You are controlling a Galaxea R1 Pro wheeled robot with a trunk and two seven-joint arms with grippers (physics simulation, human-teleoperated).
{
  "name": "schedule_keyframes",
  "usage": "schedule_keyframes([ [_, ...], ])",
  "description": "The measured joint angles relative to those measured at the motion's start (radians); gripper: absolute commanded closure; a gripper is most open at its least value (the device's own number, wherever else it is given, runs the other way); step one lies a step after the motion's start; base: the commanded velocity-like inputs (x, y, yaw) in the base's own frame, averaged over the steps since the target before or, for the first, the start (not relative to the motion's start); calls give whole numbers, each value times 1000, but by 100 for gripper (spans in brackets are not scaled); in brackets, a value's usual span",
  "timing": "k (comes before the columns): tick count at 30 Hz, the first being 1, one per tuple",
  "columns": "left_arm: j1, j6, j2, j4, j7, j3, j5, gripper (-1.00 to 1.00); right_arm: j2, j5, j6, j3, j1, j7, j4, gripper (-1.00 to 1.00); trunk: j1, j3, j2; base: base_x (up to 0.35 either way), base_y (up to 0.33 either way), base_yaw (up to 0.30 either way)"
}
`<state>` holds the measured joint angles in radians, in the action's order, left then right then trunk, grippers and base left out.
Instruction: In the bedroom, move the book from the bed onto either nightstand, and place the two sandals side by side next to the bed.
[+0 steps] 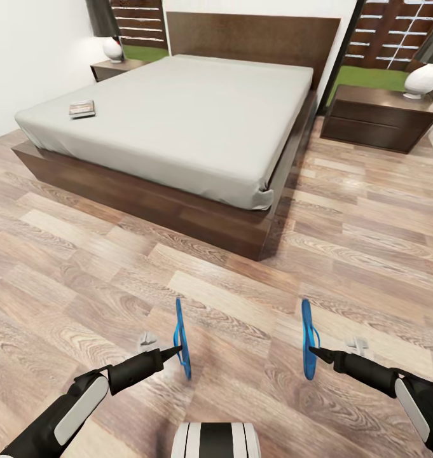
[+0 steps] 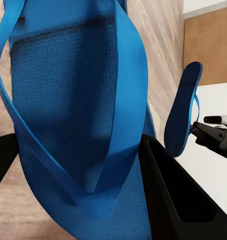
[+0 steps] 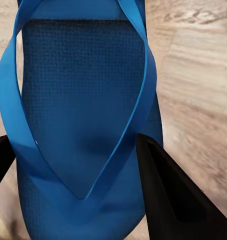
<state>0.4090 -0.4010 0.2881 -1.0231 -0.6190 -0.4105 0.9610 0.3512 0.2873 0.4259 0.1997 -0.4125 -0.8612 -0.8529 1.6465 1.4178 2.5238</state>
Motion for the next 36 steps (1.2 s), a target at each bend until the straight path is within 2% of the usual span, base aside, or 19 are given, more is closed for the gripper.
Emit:
schedule_keyframes([
  [16,0,5,0,11,15,-1,-8,100,0,-1,-6,4,0,9,5,100,-7,-62,-4,0,0,0],
  [18,0,8,-8,51,31,-4,-28,100,0,-1,-7,26,0,25,7,100,-8,-70,-4,0,0,0],
  [19,0,10,-11,76,36,-4,-41,100,-3,-3,-9,54,0,48,16,100,-8,-73,-4,0,0,0],
  [20,-1,10,-12,94,38,-4,-44,100,-5,-6,-11,70,1,67,35,100,-9,-77,-5,0,0,0],
  [22,-2,17,-11,173,37,-3,-54,100,-9,-12,-54,89,3,102,151,100,-10,-85,-5,0,0,0],
  [24,-2,31,-10,247,32,0,-56,100,-9,-7,-154,95,4,113,267,100,-11,-93,-6,0,0,0],
  [25,-2,48,-10,280,31,2,-56,100,-9,-5,-237,97,4,116,336,100,-11,-97,-6,0,0,0],
  [27,-2,63,-11,304,29,0,-54,100,-10,-3,-314,97,5,114,410,100,-12,-104,-6,0,0,0],
  [29,-2,69,-18,314,29,-2,-53,100,-10,-2,-340,96,5,113,462,100,-13,-112,-7,0,0,0],
  [32,-2,74,-43,310,28,-1,-52,100,-11,0,-349,97,6,108,557,100,-14,-124,-8,0,0,0],
  [36,-2,75,-66,309,29,-2,-56,100,-11,3,-346,100,6,99,597,100,-16,-139,-8,0,0,0],
])
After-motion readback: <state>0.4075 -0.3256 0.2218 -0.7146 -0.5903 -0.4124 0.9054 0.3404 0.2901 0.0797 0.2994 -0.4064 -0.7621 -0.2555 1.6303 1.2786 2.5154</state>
